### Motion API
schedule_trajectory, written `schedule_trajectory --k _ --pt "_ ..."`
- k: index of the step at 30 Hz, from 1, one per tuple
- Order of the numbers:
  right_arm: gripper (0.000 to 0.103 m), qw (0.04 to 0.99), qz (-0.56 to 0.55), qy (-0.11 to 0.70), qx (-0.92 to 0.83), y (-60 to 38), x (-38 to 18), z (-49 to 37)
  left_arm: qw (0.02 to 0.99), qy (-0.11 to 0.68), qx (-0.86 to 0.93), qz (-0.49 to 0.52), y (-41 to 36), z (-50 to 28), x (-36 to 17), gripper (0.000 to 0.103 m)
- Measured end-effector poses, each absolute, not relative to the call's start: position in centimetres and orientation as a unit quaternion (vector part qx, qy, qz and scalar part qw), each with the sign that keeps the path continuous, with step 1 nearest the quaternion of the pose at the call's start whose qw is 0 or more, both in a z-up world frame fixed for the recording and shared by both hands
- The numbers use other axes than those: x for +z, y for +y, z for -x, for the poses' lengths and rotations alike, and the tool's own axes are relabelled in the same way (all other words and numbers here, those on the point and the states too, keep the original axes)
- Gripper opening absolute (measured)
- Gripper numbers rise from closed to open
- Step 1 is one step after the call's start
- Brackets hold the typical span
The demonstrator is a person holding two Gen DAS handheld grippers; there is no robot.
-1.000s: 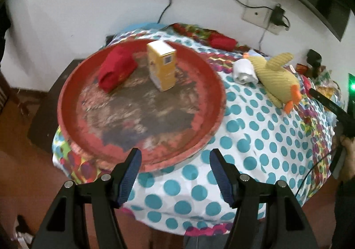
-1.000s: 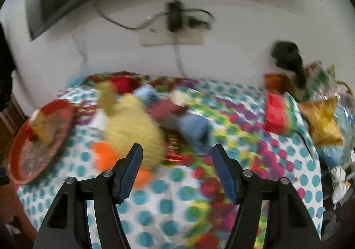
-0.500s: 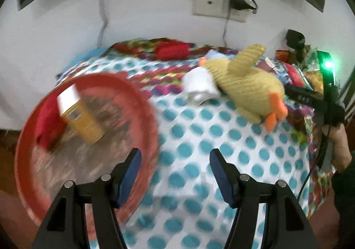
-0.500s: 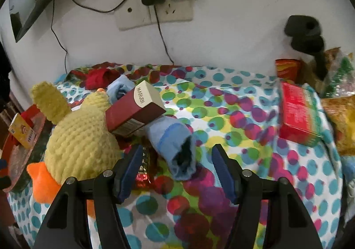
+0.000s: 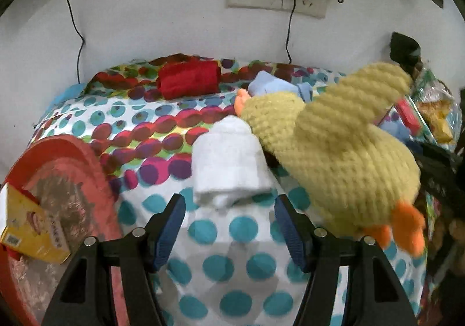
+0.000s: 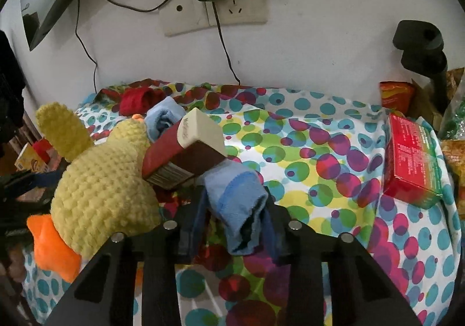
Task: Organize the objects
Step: 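Grasp the white towel with the left tool while the right tool grasps the blue sock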
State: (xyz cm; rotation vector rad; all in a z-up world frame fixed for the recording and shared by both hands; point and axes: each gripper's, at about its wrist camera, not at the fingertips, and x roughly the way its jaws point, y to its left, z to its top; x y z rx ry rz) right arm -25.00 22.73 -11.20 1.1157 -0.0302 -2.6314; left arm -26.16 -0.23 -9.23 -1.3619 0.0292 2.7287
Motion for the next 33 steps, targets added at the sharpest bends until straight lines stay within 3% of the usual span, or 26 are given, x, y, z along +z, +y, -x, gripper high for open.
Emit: schedule_trajectory --k 13,33 --pt "0.031 0.132 -0.382 0.018 -0.915 21.8 -11.6 24.5 0.037 -0.027 0.902 0.428 -0.3 28.9 -11.0 0.066" --pt "0.034 0.136 -0.393 0.006 -0.909 21.9 -11.9 24.6 -0.002 0.01 0.902 0.433 -0.1 29.7 -12.2 0.065"
